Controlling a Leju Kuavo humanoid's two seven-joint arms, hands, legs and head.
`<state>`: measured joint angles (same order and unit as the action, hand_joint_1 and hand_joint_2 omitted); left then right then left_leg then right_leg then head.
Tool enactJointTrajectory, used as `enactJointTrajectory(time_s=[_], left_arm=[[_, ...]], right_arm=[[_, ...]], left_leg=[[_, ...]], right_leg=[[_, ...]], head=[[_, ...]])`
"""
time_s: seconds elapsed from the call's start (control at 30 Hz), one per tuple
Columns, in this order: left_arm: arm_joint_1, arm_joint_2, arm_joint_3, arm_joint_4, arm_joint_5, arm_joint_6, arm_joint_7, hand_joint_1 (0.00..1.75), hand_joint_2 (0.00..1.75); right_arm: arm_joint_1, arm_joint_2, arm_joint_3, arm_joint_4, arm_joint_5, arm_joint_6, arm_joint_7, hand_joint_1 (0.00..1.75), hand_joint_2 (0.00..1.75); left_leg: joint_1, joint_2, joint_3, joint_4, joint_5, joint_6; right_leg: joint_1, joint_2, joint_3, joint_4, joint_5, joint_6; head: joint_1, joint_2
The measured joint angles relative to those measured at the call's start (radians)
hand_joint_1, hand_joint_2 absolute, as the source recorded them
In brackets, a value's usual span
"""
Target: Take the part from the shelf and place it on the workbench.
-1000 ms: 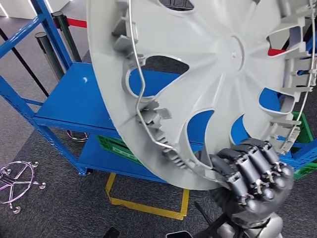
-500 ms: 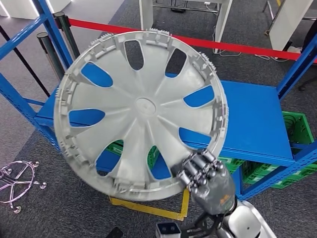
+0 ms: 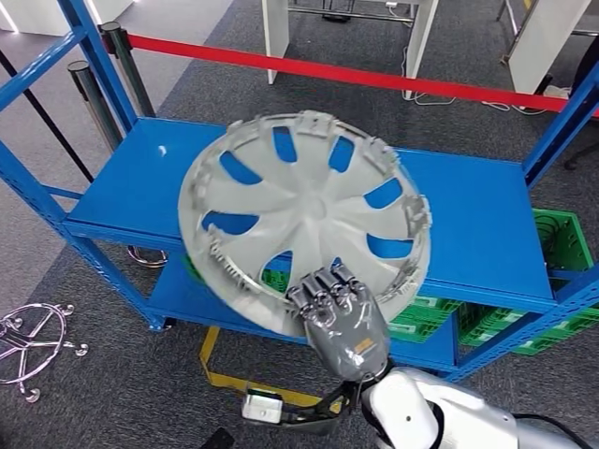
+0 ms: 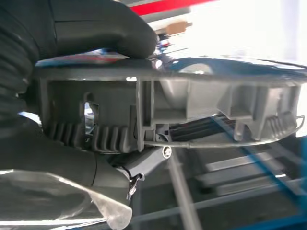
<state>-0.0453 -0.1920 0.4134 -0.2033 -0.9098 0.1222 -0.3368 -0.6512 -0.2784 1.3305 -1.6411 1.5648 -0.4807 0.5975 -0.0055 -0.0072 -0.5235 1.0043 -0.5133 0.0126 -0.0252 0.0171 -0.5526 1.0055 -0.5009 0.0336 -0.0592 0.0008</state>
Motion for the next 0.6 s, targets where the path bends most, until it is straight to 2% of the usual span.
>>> enactJointTrajectory(time_s=[0.1,0.2,0.6], left_arm=[[0.000,0.000,-0.003,0.000,-0.005,0.001,0.000,0.00,0.00],[0.000,0.000,-0.008,0.000,-0.012,0.003,0.000,0.00,0.00],[0.000,0.000,-0.020,0.000,-0.031,0.013,0.000,0.00,0.00]], right_arm=[[-0.045,-0.007,0.088,0.003,0.000,0.007,0.019,1.75,1.75],[-0.075,-0.011,0.133,0.003,0.000,0.009,0.025,1.75,1.75],[-0.122,-0.023,0.196,0.005,0.000,0.017,0.027,1.75,1.75]], left_leg=[[0.000,0.000,-0.001,0.000,0.000,0.000],[0.000,0.000,-0.001,0.000,0.000,0.000],[0.000,0.000,-0.001,0.000,0.000,0.000]], right_leg=[[0.000,-0.001,0.000,0.000,0.000,0.000],[0.000,-0.001,0.000,0.000,0.000,0.000],[0.000,-0.001,0.000,0.000,0.000,0.000]], head=[[0.000,0.000],[0.000,0.000],[0.000,0.000]])
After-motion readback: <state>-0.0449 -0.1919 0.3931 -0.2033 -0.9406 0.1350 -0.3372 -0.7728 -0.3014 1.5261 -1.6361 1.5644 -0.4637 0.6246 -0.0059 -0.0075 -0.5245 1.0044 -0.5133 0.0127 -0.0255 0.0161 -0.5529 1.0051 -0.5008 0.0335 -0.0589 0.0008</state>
